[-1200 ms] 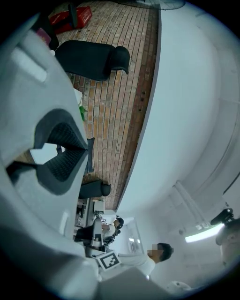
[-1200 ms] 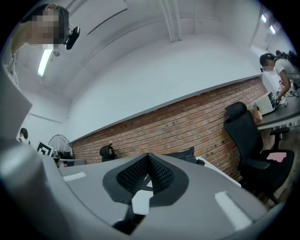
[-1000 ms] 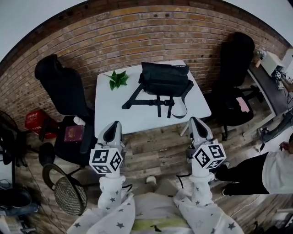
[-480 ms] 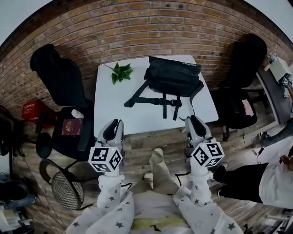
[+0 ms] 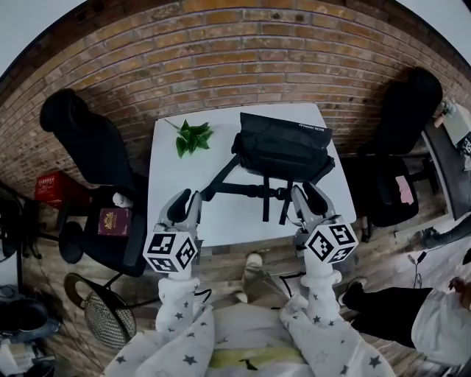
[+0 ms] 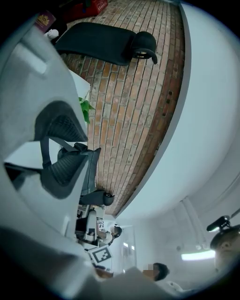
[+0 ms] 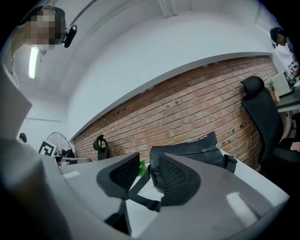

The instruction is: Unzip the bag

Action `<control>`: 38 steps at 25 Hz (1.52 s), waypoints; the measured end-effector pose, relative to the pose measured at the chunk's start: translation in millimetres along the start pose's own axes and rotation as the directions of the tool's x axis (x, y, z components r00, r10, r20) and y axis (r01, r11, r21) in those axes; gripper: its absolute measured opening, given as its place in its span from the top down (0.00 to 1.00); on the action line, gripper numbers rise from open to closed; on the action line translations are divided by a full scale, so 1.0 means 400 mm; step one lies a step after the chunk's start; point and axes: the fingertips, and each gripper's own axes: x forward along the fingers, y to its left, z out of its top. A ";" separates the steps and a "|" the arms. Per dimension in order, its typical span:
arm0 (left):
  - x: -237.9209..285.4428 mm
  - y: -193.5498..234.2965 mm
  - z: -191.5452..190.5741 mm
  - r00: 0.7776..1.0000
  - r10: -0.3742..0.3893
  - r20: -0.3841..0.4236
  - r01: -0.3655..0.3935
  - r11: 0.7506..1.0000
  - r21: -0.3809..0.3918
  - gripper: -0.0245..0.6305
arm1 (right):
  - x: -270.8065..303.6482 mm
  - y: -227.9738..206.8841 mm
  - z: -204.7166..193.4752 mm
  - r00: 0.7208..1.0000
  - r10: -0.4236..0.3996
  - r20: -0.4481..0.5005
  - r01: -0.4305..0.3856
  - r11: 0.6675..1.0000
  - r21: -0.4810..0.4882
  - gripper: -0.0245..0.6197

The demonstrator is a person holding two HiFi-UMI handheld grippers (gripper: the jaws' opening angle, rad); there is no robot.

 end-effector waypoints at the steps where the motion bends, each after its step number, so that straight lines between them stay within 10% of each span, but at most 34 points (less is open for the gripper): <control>1: 0.020 0.005 0.002 1.000 0.001 -0.004 -0.001 1.000 -0.002 0.84 | 0.020 -0.009 0.001 1.000 0.007 -0.004 -0.007 1.000 0.000 0.77; 23: 0.389 0.033 0.005 0.989 -0.122 -0.089 0.122 0.993 -0.009 0.78 | 0.297 -0.036 -0.171 0.965 0.162 -0.204 -0.158 0.987 0.035 0.76; 38: 0.597 0.010 -0.006 0.919 -0.378 -0.112 0.370 0.925 -0.087 0.70 | 0.446 -0.004 -0.319 0.943 0.147 -0.299 -0.153 0.988 0.002 0.74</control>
